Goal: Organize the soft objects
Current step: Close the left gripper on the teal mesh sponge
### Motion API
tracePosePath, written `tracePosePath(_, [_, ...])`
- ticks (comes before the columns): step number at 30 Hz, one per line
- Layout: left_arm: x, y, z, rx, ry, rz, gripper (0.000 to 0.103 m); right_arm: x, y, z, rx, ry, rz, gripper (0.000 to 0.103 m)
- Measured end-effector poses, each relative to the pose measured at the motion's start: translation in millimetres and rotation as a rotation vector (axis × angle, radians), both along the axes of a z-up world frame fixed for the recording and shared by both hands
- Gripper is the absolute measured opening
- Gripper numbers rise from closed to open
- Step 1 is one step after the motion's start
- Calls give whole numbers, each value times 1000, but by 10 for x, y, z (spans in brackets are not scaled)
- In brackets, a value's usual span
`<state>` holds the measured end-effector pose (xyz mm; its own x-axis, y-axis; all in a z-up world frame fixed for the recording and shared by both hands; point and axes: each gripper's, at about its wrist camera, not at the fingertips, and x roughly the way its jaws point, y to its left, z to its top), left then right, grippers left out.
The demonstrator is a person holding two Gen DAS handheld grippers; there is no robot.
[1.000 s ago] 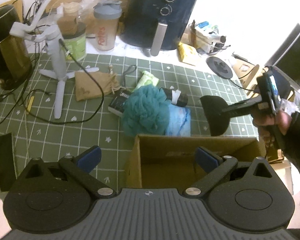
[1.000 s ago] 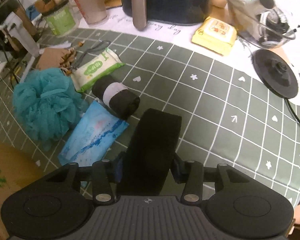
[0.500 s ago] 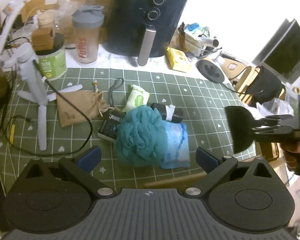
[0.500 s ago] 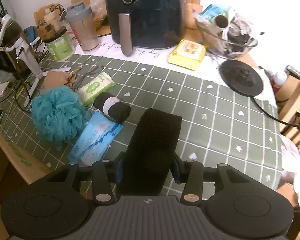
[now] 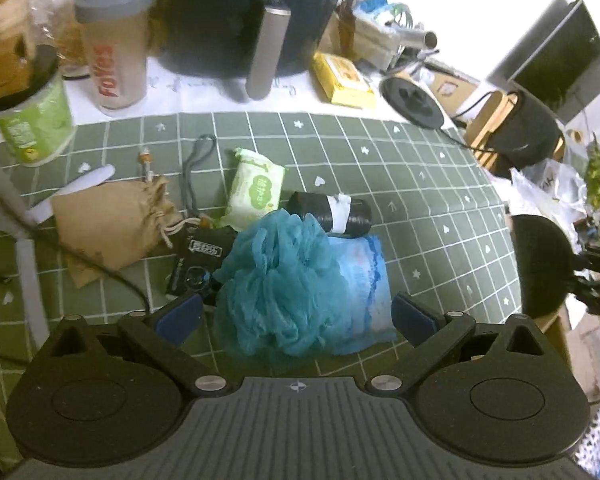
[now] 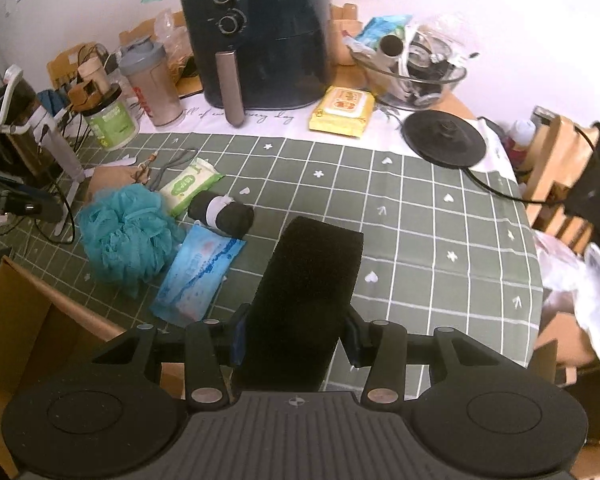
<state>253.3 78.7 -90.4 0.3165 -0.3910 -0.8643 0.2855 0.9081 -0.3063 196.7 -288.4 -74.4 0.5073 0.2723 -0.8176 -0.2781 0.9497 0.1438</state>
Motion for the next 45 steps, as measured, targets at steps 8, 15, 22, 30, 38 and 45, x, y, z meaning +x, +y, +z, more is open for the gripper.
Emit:
tracePosePath(8, [324,-170,-338,44,79,-54,103,-200,-154,28,9,2,-95,49])
tracePosePath(15, [520,-339,-637,110,151,-114,103,-373,-291,51,47,6,-157,49])
tracePosePath(22, [602,-476,-881,128,205,-159,103,-508,-364,76,75,-3,-209,49])
tracePosePath(30, [618,-504,-953,150,248,-161,68,-574,-365,130,79,-24,-219,49])
tracePosePath(38, [498,-384,-661,107,148,-133,58,-659,-344,292,71,-77,-198,48])
tracePosePath(45, [373,-260,-222,40,29,-71,58,-760,-326,533,107,-182,-184,48])
